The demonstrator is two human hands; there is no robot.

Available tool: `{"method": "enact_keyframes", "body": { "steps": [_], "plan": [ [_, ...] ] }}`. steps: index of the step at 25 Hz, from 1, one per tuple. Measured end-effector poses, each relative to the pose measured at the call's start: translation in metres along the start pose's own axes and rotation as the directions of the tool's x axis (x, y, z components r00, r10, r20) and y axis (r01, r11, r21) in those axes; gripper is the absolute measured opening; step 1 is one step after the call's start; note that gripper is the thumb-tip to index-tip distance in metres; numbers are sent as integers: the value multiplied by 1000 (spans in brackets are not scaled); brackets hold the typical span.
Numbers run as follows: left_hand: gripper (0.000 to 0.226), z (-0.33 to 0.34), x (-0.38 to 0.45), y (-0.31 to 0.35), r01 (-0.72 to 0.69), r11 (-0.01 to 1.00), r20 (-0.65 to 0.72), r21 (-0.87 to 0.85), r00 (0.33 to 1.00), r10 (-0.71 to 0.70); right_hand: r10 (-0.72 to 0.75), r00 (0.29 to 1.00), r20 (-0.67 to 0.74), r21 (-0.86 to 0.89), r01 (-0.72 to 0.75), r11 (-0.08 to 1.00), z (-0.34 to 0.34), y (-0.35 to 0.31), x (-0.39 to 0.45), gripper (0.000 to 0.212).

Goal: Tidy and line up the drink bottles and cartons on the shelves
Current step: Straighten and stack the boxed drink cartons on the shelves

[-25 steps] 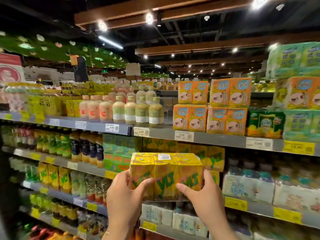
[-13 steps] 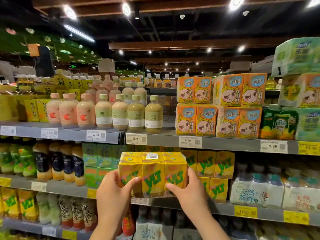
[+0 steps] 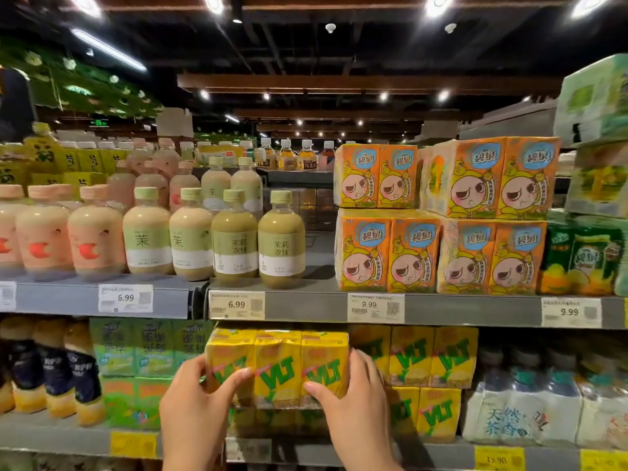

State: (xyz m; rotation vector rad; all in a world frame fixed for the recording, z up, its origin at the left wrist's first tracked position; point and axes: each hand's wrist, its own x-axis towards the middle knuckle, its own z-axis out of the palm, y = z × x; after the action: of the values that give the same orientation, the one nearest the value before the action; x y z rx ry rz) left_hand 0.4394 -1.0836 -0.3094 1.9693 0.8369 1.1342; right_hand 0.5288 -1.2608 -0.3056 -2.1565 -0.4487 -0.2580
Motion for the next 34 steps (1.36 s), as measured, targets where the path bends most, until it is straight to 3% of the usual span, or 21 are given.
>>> {"method": "enact_keyframes", "body": {
  "steps": [7,8,9,11,12,13,14,15,16,17,18,19,20,21,22,23,24,25,26,28,34],
  "plan": [
    [70,17,40,0,-105,953,107,283,991,77,-20,994,-105,-139,5,990,7,-5,14,86],
    [69,14,45,1,-93,935,117,342,992,56,-25,991,-129,-172,3,985,8,-7,15,85],
    [61,5,51,0,-139,954,135,265,985,106,-23,989,-149,-209,-9,978,9,-9,16,83],
    [48,12,52,-2,-308,872,138,381,951,276,-8,985,-173,-293,-44,955,11,-14,17,76],
    [42,-50,64,-24,-387,796,250,467,920,301,-16,977,-214,-338,-59,939,12,-15,19,72],
    [36,37,49,-13,-365,858,128,362,931,342,-28,965,-260,-352,-67,933,14,-14,21,70],
    [29,112,62,-24,-424,873,312,241,886,344,-45,967,-250,-377,-54,925,12,-18,21,69],
    [30,196,70,-22,-475,805,243,357,879,411,-74,965,-253,-414,-39,910,10,-22,20,67],
    [49,266,69,-28,-609,759,225,231,792,568,-87,966,-243,-425,-26,905,9,-23,18,64],
    [120,271,57,-27,-731,637,298,244,682,668,-74,974,-212,-414,-21,910,7,-24,14,57],
    [42,265,43,-25,-706,687,335,173,698,633,-54,978,-201,-395,-30,918,0,-26,7,48],
    [42,206,29,-16,-659,731,422,178,722,548,-26,986,-166,-358,-36,933,-5,-23,0,40],
    [37,120,24,-4,-686,701,395,193,709,585,-8,986,-164,-311,-44,949,-12,-19,-7,34],
    [36,39,10,7,-540,832,478,126,768,426,12,985,-174,-280,-61,958,-19,-14,-15,30],
    [32,-41,26,5,-597,742,487,305,767,417,18,982,-188,-262,-68,963,-28,-9,-24,26],
    [30,33,-22,55,-524,851,465,32,761,452,45,980,-195,-232,-91,968,-38,-4,-33,21],
    [30,16,-26,59,-419,903,502,98,804,319,66,975,-213,-192,-108,975,-49,1,-40,18],
    [31,15,-38,72,-425,904,571,40,752,328,77,968,-240,-161,-117,980,-60,7,-47,16],
    [30,28,-52,81,-397,916,549,-61,753,363,81,959,-272,-144,-123,982,-74,14,-54,15],
    [28,25,-72,106,-403,905,514,-138,752,413,87,942,-323,-117,-131,984,-105,27,-65,14],
    [21,53,-116,204,-570,741,379,-354,637,671,48,894,-445,-28,-67,997,-212,69,-57,12]
  ]
}}
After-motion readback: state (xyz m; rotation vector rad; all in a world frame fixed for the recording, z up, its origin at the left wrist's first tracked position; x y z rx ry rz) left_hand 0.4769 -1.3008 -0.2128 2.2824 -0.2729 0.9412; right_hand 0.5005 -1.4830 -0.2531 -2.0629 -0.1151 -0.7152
